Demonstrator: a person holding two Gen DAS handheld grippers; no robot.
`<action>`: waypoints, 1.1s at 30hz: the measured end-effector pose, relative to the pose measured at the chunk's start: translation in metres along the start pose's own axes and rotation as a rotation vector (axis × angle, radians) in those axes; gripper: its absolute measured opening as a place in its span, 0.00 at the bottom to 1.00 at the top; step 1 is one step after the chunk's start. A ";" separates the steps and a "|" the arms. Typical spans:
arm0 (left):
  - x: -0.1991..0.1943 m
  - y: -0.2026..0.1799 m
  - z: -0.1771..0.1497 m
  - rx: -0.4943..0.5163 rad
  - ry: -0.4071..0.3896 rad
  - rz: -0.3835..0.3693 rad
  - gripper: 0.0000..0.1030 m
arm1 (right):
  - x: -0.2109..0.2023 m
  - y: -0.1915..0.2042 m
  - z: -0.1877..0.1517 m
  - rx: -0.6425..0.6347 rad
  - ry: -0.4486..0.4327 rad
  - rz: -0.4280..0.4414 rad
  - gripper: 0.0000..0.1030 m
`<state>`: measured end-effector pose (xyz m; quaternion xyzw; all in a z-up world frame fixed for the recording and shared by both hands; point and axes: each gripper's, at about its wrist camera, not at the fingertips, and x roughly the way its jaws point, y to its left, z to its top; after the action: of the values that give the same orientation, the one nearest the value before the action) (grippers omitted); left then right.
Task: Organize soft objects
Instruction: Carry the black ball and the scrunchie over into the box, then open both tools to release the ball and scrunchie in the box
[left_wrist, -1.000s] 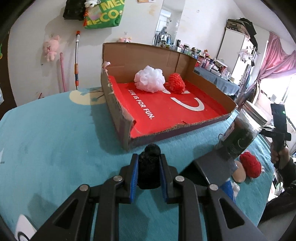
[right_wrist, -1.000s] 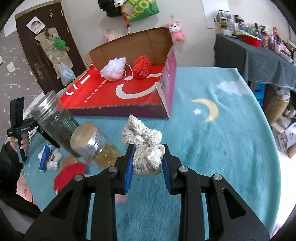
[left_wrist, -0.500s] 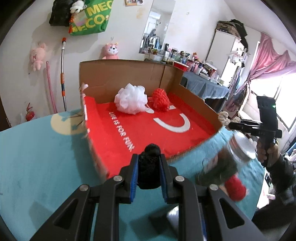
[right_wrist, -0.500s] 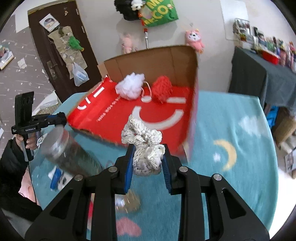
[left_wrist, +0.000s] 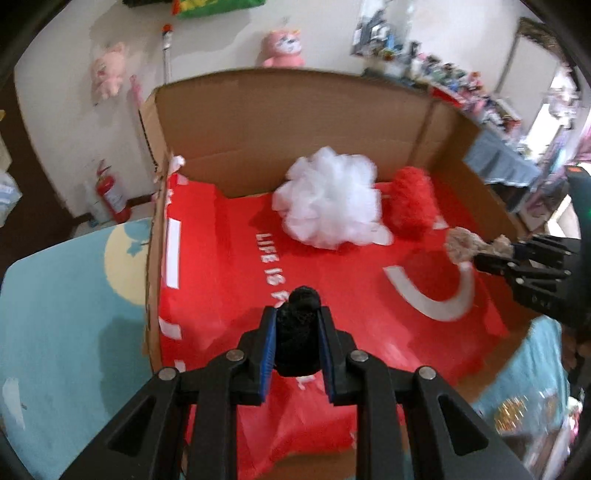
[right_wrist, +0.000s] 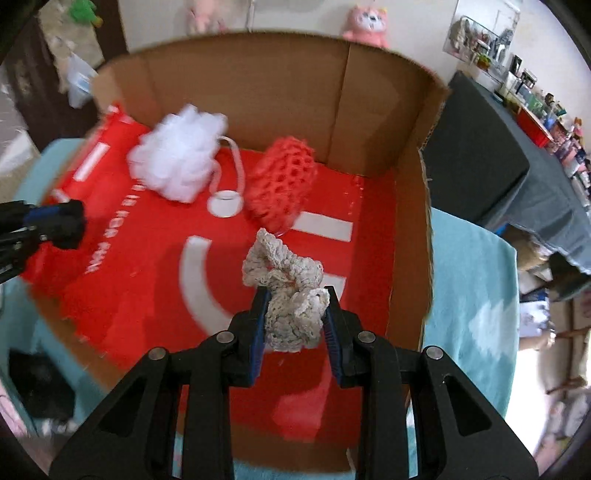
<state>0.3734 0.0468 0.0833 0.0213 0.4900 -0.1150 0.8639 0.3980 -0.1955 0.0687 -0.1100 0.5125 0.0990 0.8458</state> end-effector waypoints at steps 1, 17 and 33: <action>0.003 0.000 0.003 0.001 0.008 0.012 0.22 | 0.005 0.000 0.003 0.007 0.014 -0.008 0.26; 0.034 0.010 0.011 0.001 0.027 0.085 0.25 | 0.038 0.001 0.010 -0.072 0.048 -0.108 0.29; -0.030 -0.011 0.000 -0.016 -0.143 0.011 0.77 | -0.022 0.029 -0.006 -0.115 -0.075 -0.119 0.71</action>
<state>0.3563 0.0417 0.1099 0.0087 0.4280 -0.1075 0.8973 0.3749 -0.1706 0.0833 -0.1850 0.4665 0.0819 0.8611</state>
